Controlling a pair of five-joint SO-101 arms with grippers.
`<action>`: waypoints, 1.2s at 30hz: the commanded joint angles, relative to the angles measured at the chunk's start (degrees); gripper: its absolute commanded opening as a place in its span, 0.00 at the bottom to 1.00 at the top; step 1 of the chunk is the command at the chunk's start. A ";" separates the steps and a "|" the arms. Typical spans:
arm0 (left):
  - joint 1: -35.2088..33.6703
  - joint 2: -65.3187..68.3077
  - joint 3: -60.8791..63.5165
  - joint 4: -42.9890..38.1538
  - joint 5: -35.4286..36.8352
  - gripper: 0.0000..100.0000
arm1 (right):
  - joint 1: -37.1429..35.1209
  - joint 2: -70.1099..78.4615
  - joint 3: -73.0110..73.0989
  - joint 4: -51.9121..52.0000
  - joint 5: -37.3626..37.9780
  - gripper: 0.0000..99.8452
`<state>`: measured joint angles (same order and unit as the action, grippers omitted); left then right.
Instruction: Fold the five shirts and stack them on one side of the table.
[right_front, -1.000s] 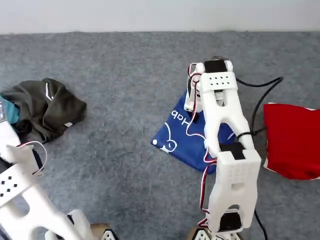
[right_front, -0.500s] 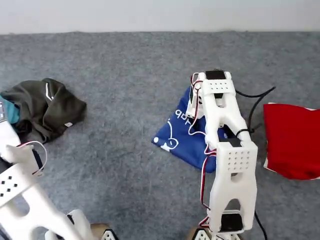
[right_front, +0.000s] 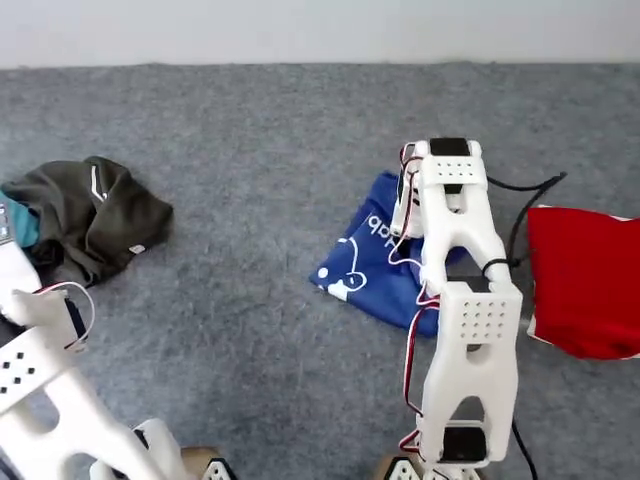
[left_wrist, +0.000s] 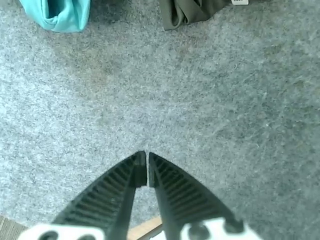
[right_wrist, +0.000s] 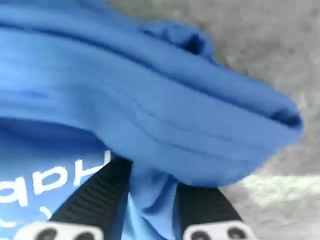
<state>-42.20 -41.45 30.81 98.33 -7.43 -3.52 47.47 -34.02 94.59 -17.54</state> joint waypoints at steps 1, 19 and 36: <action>-0.09 -0.88 -0.40 -0.79 -0.44 0.01 | 0.48 -5.23 -2.55 4.70 8.79 0.01; -0.09 -0.79 -0.40 -1.67 -0.53 0.01 | 23.25 -38.90 -3.52 8.48 42.81 0.01; -0.09 -0.79 -0.40 -2.81 -0.53 0.01 | 40.22 -26.33 -3.96 6.90 58.46 0.09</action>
<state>-42.29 -41.45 30.81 96.31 -7.43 34.81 19.43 -35.43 100.57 39.43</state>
